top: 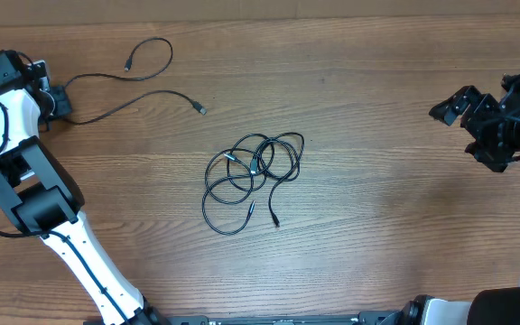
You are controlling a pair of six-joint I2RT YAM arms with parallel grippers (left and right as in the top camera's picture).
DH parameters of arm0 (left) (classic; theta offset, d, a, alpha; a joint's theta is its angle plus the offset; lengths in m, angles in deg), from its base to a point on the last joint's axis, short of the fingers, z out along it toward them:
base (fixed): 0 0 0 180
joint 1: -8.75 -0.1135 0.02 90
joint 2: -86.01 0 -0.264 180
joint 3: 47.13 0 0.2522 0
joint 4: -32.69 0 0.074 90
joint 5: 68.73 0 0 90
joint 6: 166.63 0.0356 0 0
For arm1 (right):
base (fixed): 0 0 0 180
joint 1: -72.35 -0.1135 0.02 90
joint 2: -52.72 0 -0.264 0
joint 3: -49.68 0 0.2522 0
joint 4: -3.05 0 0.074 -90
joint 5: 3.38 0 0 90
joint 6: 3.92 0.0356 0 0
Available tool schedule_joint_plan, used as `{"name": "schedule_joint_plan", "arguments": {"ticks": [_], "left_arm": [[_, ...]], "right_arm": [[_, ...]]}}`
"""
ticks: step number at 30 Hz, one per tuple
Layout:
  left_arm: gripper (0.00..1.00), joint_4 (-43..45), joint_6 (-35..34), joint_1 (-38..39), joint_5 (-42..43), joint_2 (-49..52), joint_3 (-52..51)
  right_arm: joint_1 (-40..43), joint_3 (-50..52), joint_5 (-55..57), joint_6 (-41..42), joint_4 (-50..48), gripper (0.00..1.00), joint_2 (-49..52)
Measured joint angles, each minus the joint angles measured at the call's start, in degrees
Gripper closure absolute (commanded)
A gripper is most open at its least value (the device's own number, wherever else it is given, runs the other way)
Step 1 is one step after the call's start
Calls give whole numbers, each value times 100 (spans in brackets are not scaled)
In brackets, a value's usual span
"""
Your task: Untangle cables
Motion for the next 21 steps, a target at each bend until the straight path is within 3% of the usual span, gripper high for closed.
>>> {"name": "schedule_joint_plan", "arguments": {"ticks": [6,14,15,17,18,21], "left_arm": [[96,-188,153,-199,-9,356,772],[96,-81,105,-485,48,544,3176],[90,-44,50,-518,114,501,3335],[51,-13,-55,-584,264,374,3534],[37,-52,-68,-608,317,319,3574],[20,-389,-138,-658,437,238,3563]], "right_arm": [[0,0,0,2,133,0,0],[0,0,2,4,262,1,0],[0,0,2,2,278,1,0],[0,0,2,2,302,1,0],[0,0,0,2,297,1,0],[0,0,0,4,293,1,0]]}}
